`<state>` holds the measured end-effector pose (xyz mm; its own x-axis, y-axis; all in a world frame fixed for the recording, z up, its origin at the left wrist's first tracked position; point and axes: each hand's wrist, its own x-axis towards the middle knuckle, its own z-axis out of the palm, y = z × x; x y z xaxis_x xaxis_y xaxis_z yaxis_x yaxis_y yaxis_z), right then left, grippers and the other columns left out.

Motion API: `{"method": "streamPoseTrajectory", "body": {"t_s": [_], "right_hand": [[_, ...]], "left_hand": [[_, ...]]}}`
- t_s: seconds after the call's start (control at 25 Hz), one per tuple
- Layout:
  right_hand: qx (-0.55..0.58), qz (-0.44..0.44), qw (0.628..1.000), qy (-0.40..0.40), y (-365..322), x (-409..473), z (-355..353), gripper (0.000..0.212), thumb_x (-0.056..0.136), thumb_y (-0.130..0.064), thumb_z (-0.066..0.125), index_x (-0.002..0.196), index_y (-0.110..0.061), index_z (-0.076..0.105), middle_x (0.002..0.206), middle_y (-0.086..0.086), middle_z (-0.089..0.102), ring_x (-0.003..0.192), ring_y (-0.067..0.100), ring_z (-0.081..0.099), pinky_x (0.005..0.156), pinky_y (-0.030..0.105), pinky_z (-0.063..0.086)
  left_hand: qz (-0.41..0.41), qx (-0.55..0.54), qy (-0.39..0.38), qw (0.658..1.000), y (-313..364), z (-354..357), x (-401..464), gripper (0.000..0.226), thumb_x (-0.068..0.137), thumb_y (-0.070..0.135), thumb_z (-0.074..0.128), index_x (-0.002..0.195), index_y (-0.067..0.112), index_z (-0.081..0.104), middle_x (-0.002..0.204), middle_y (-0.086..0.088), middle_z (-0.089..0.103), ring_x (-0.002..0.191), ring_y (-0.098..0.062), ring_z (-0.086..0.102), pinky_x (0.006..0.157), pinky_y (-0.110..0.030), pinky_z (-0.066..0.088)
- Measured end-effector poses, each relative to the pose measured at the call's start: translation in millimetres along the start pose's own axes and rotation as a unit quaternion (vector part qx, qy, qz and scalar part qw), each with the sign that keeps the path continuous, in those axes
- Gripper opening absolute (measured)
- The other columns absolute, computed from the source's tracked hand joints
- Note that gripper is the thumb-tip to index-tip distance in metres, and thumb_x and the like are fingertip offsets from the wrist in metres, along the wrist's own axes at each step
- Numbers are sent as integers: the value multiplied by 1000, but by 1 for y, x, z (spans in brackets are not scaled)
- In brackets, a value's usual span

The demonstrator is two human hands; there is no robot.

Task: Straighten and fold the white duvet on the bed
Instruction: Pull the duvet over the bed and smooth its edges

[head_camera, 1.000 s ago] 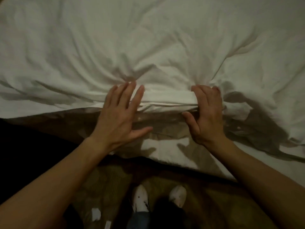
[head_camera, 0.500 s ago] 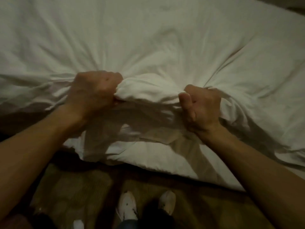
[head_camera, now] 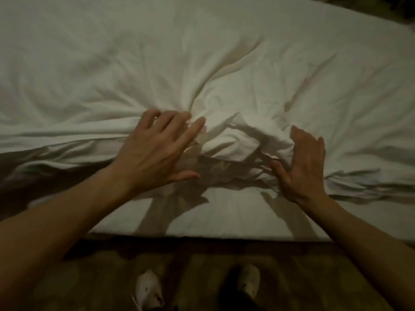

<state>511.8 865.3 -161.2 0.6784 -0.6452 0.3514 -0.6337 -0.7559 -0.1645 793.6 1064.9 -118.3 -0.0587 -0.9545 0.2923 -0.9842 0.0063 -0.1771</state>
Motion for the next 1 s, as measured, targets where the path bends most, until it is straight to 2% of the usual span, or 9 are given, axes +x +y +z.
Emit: {"method": "streamPoseTrajectory", "body": {"t_s": [0.12, 0.2, 0.36, 0.44, 0.56, 0.64, 0.72, 0.84, 1.0], "right_hand": [[33, -37, 999, -1, 35, -18, 21, 96, 92, -76, 33, 142, 5, 40, 136, 26, 49, 128, 41, 45, 114, 65, 24], [40, -52, 998, 9, 43, -14, 44, 95, 89, -78, 39, 135, 5, 47, 126, 25, 54, 116, 39, 50, 107, 60, 34], [34, -60, 997, 40, 68, 12, 76, 84, 88, -82, 35, 95, -5, 66, 85, 17, 64, 75, 34, 59, 71, 39, 40], [66, -83, 994, 35, 80, 23, 75, 82, 92, -80, 30, 76, -8, 66, 67, 15, 64, 57, 35, 61, 56, 33, 39], [102, -142, 982, 72, 94, 35, 41, 84, 96, -76, 30, 60, -7, 61, 54, 15, 61, 44, 35, 58, 44, 33, 41], [112, -180, 972, 102, 106, 33, 16, 82, 96, -73, 33, 57, -6, 59, 51, 13, 58, 41, 31, 56, 42, 30, 41], [107, -186, 972, 100, 112, 24, 17, 82, 95, -74, 32, 58, -7, 59, 51, 11, 58, 41, 30, 56, 41, 30, 42], [87, -136, 987, 25, 107, 16, 49, 86, 94, -79, 22, 71, -10, 67, 61, 11, 66, 50, 32, 64, 45, 31, 46], [139, -72, 988, 12, 105, -4, 47, 84, 94, -78, 26, 95, -5, 68, 83, 14, 65, 74, 35, 63, 70, 42, 47]], "left_hand": [[-3, 44, -52, 998, 33, 26, 46, 108, 79, 82, 47, 151, 4, 23, 135, -24, 46, 115, -40, 48, 98, -52, 37], [-20, 51, -62, 997, 35, 43, 56, 97, 84, 75, 43, 145, 1, 30, 118, -26, 54, 101, -41, 54, 91, -52, 42], [-20, -27, -46, 998, 30, 46, 57, 50, 83, 41, 54, 116, 2, 53, 75, -23, 65, 56, -40, 61, 51, -40, 44], [-28, -36, -38, 998, 31, 38, 58, 46, 77, 36, 61, 111, 6, 54, 64, -22, 64, 48, -40, 61, 46, -36, 41], [-54, -71, -12, 996, 29, 23, 56, 46, 75, 41, 51, 111, 13, 48, 60, -22, 63, 47, -40, 62, 44, -40, 46], [-89, -117, -13, 989, 32, 19, 50, 43, 77, 38, 66, 113, 24, 47, 62, -22, 63, 47, -40, 62, 46, -44, 50], [-102, -140, -37, 984, 40, 18, 46, 46, 78, 52, 67, 115, 38, 46, 63, -19, 63, 48, -38, 61, 46, -45, 51], [-87, -62, -95, 990, 49, 31, 57, 61, 70, 60, 67, 112, 20, 49, 60, -18, 65, 47, -39, 63, 44, -38, 46], [-143, -82, -74, 984, 69, 35, 69, 91, 74, 90, 32, 110, 10, 57, 76, -15, 67, 62, -35, 64, 58, -37, 41]]}}
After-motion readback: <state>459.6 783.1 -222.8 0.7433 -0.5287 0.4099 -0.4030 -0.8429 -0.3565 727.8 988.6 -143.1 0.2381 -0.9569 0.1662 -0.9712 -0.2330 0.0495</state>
